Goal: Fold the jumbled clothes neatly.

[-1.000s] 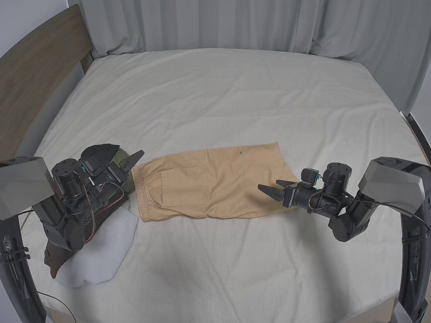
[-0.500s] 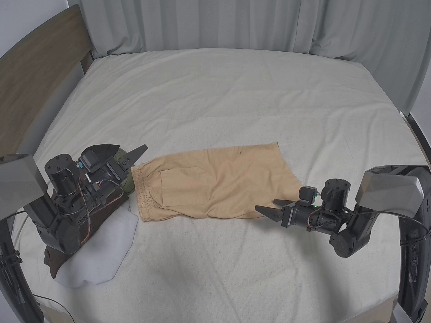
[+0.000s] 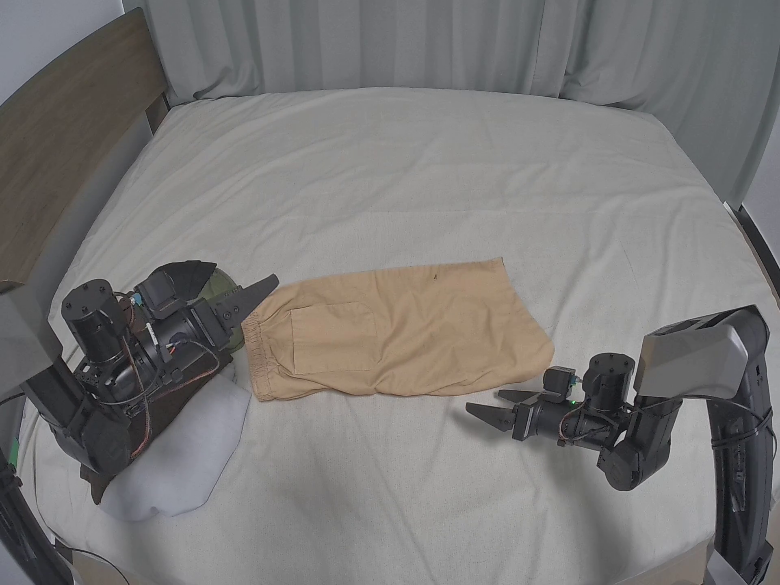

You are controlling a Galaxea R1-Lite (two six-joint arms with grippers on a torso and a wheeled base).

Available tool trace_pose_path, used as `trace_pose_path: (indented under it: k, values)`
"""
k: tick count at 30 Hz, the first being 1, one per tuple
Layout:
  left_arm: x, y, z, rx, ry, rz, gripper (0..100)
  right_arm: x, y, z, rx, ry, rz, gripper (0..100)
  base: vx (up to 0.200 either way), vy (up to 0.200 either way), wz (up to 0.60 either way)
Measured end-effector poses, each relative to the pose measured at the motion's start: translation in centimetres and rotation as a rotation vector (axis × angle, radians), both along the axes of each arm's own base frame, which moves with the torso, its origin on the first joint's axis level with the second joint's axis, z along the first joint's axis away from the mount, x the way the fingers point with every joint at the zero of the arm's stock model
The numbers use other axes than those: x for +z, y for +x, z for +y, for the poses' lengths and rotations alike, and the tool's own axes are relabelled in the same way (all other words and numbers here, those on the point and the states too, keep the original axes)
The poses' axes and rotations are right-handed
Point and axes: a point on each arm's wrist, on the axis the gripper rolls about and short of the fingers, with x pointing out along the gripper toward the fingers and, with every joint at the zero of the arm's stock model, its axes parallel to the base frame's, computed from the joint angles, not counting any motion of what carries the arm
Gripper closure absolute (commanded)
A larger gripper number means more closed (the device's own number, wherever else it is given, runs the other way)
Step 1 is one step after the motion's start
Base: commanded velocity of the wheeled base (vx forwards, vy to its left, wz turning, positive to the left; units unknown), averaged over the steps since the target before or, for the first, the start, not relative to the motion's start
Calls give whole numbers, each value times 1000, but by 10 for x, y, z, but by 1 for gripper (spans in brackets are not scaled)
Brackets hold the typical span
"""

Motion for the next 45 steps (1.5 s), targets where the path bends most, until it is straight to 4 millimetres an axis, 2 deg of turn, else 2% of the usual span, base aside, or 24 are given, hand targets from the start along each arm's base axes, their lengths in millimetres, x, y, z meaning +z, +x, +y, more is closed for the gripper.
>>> trace_pose_path:
  k: [6, 13, 24, 35, 45]
  values:
    - [-5, -7, 1, -26, 71, -20, 0, -15, -3, -2, -7, -13, 40, 0, 0, 0, 0]
    - [-13, -17, 2, -69, 196, -71, 0, -21, 0, -2, -39, -7, 60, 0, 0, 0, 0]
    - [-19, -21, 2, -83, 214, -55, 0, -20, 27, 7, -116, 106, 84, 0, 0, 0, 0]
    - [-20, -21, 3, -79, 215, -51, 0, -20, 55, 20, -211, 134, 55, 0, 0, 0, 0]
    - [-21, -21, 3, -79, 215, -48, 0, -23, 62, 31, -225, 152, 57, 0, 0, 0, 0]
